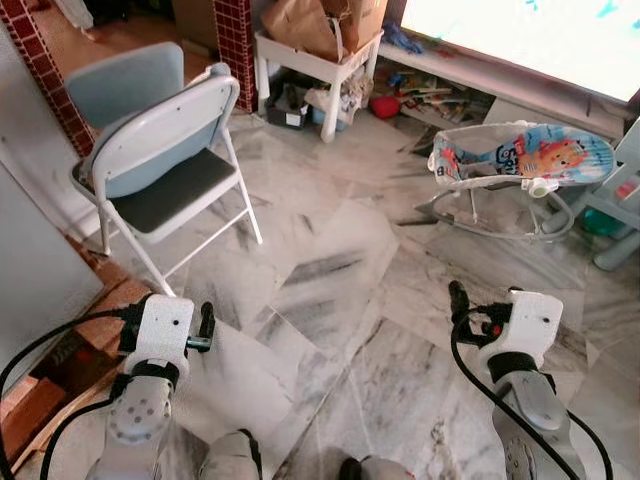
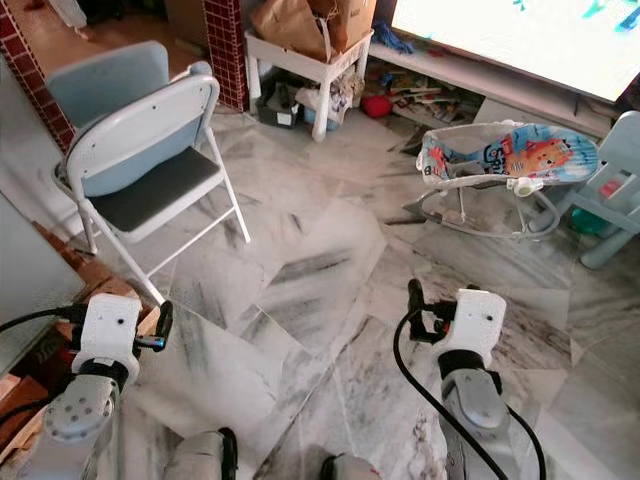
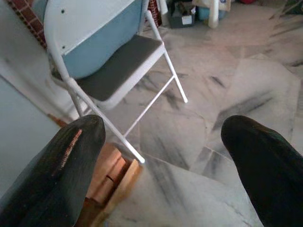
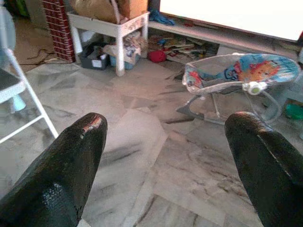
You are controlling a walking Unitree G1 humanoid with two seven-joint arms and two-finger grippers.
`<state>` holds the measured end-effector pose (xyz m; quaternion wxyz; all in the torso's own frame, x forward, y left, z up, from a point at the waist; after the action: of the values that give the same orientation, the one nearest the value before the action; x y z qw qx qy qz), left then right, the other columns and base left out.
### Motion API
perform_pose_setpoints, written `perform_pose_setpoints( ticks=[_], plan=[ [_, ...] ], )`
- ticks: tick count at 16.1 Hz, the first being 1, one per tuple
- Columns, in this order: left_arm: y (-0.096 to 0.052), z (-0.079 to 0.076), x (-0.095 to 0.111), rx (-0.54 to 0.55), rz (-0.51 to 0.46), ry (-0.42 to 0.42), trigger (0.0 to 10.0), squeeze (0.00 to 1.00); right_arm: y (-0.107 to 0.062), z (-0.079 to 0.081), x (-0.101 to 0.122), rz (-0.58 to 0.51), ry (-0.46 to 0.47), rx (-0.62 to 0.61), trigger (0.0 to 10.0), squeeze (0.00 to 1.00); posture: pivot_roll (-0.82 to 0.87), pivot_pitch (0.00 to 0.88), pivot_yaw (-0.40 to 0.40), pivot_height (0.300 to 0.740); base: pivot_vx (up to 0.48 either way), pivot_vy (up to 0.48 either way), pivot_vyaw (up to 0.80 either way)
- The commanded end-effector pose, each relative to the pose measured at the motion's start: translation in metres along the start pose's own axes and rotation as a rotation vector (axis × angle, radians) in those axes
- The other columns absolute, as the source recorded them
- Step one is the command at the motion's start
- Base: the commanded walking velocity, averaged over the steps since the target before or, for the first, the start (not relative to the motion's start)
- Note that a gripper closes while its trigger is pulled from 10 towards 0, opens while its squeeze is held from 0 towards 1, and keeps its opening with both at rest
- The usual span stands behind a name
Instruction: Restocking fridge
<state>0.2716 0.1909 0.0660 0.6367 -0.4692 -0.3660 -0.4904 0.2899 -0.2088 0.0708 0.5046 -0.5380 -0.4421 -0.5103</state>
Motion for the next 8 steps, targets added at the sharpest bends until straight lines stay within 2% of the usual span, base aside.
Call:
perform_pose_setpoints(
  ticks=[1,3,8],
  plan=[
    [0.001,0.000,0.004,0.007,-0.004,-0.010,10.0,0.00,0.001,0.001,0.006,-0.013,0.007,-0.001,10.0,0.00,0.15,0.147,-0.074,0.740,0.000,0.480,0.00],
    [0.006,-0.006,0.010,-0.011,-0.024,-0.011,10.0,0.00,0.004,0.006,0.003,-0.004,0.009,0.016,10.0,0.00,0.15,0.142,-0.087,0.740,0.000,0.480,0.00],
    [0.009,-0.003,0.012,0.006,-0.029,-0.008,10.0,0.00,0.012,0.011,0.004,-0.001,0.012,0.036,10.0,0.00,0.17,0.139,-0.110,0.740,0.000,0.480,0.00]
  ],
)
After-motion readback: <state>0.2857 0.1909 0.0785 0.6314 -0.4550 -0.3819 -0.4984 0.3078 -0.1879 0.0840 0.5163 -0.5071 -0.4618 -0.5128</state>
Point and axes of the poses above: a point about 5 cm out from each wrist's last joint towards the gripper, its own y axis pointing out of the wrist towards the gripper, its own x axis along the axis of the wrist's last joint, z = x × y, the point moved 6 cm from there along y, pointing out of the wrist towards the gripper
